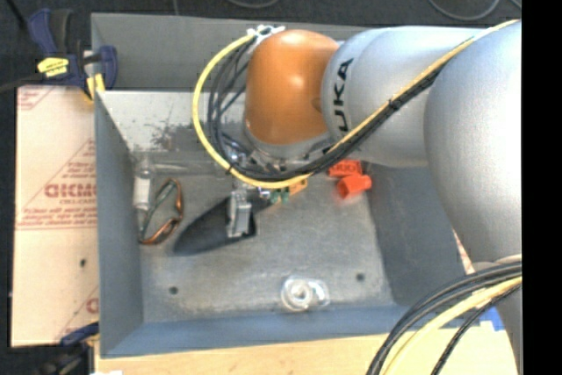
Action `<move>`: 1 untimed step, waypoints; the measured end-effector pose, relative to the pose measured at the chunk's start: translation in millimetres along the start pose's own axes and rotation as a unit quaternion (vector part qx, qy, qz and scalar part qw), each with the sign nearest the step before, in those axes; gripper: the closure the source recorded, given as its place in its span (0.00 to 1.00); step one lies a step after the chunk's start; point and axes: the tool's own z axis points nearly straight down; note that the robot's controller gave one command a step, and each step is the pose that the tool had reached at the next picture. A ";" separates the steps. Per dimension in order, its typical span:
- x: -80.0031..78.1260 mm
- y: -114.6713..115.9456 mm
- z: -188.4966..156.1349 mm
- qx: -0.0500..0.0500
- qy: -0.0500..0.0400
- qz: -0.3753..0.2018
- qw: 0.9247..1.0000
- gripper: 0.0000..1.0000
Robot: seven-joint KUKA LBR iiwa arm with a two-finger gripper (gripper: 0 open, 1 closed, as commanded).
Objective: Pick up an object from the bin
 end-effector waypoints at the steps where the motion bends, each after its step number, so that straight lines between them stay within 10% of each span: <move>1: 18.2 -17.8 44.8 0.000 0.002 -0.105 0.994 0.00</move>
Offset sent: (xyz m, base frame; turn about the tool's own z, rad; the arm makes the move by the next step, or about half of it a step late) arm -0.0035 -0.0008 -0.0794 -0.5876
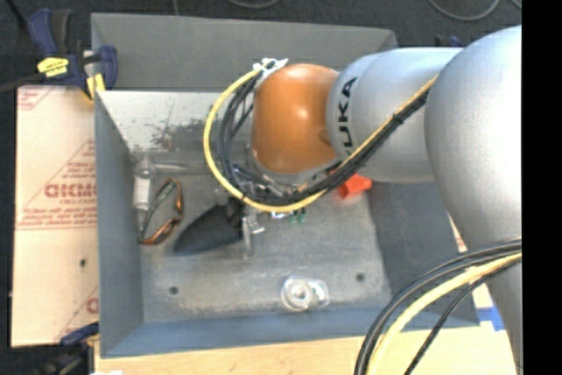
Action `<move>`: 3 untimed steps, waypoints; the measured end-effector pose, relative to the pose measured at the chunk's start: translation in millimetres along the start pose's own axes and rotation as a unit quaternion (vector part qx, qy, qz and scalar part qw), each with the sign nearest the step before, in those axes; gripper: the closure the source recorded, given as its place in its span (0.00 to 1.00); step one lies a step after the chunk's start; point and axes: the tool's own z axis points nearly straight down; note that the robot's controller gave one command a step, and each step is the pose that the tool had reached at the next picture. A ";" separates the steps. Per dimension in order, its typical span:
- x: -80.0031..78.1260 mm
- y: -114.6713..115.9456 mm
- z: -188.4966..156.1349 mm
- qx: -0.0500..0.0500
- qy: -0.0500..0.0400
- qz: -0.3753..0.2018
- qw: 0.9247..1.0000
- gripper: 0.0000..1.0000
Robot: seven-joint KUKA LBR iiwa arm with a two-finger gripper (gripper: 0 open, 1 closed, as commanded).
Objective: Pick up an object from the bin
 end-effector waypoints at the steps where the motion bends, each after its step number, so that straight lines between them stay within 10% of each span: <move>1: -18.8 13.1 33.4 0.000 -0.005 -0.185 0.983 1.00; 2: -18.9 13.1 33.3 0.000 -0.005 -0.185 0.983 1.00; 3: -25.8 -4.3 -68.7 -0.001 -0.006 -0.188 0.982 1.00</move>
Offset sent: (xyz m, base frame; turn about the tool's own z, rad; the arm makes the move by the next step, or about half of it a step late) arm 0.0000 0.0000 0.0000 0.0000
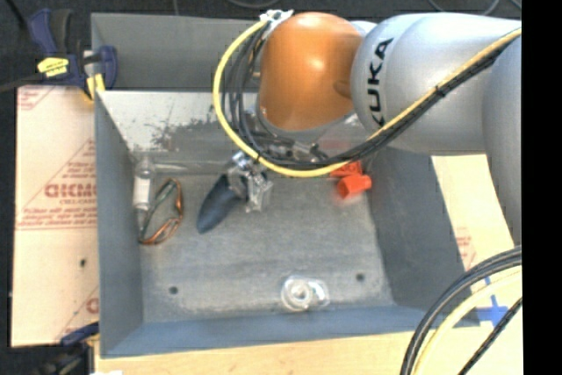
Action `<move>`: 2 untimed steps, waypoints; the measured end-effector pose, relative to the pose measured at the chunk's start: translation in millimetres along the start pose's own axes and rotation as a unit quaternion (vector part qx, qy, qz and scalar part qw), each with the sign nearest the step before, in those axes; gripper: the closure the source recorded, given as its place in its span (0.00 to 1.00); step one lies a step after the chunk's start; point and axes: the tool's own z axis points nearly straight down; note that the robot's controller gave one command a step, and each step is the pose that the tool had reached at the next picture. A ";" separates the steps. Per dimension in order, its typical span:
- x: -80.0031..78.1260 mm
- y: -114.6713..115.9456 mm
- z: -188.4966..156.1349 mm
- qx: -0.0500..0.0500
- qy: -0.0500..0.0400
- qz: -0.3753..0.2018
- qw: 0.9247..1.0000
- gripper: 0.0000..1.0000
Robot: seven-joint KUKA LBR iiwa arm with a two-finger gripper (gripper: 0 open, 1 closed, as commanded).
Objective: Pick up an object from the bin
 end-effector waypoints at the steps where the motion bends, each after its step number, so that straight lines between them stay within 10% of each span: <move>1: -0.1 0.2 0.1 0.000 0.000 0.000 1.000 1.00; 2: -5.6 -6.0 -102.0 0.000 -0.001 0.031 1.000 1.00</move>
Offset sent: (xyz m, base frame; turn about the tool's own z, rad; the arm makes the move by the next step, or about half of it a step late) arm 0.0057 -0.0016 0.1018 0.0601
